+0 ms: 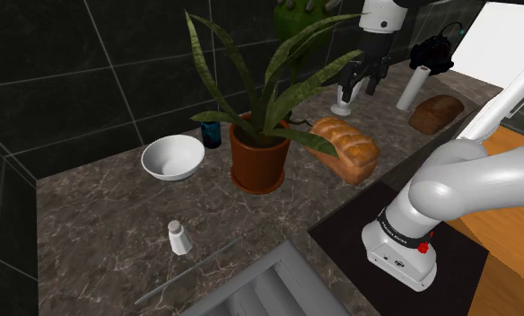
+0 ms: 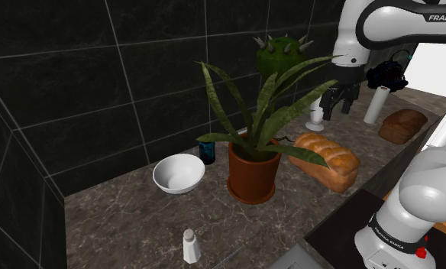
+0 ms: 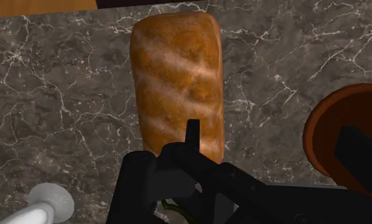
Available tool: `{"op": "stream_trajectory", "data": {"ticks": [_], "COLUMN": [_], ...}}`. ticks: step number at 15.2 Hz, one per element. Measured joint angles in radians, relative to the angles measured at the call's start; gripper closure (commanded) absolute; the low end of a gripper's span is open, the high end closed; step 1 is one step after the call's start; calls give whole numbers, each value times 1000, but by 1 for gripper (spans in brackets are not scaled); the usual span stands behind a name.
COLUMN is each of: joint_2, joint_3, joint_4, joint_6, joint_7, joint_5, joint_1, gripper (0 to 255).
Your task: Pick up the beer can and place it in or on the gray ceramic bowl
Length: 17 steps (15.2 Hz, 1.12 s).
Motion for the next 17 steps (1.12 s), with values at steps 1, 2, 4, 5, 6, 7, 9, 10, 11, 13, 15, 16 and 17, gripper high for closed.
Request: {"op": "stream_trajectory", "data": {"ticks": [1, 2, 4, 5, 6, 7, 9, 10, 11, 13, 15, 16, 17], "joint_2": [0, 14, 59, 91, 119, 155, 212, 243, 276, 341, 409, 447, 479], "joint_3": [0, 6, 18, 31, 38, 50, 73, 86, 97, 117, 139, 149, 159], "joint_4": [0, 3, 5, 14, 17, 25, 38, 49, 60, 90, 119, 137, 155], "joint_6": [0, 12, 59, 84, 112, 143, 193, 216, 241, 281, 326, 350, 367], "joint_7": [0, 7, 22, 36, 45, 59, 87, 102, 116, 142, 170, 183, 198], "joint_5": [0, 5, 15, 25, 31, 39, 54, 61, 67, 75, 81, 82, 83], "joint_1": [0, 3, 10, 16, 20, 26, 36, 42, 47, 55, 63, 67, 71], "gripper": [0, 0, 0, 0, 0, 0, 0, 0, 0, 0, 0, 0, 0]}}
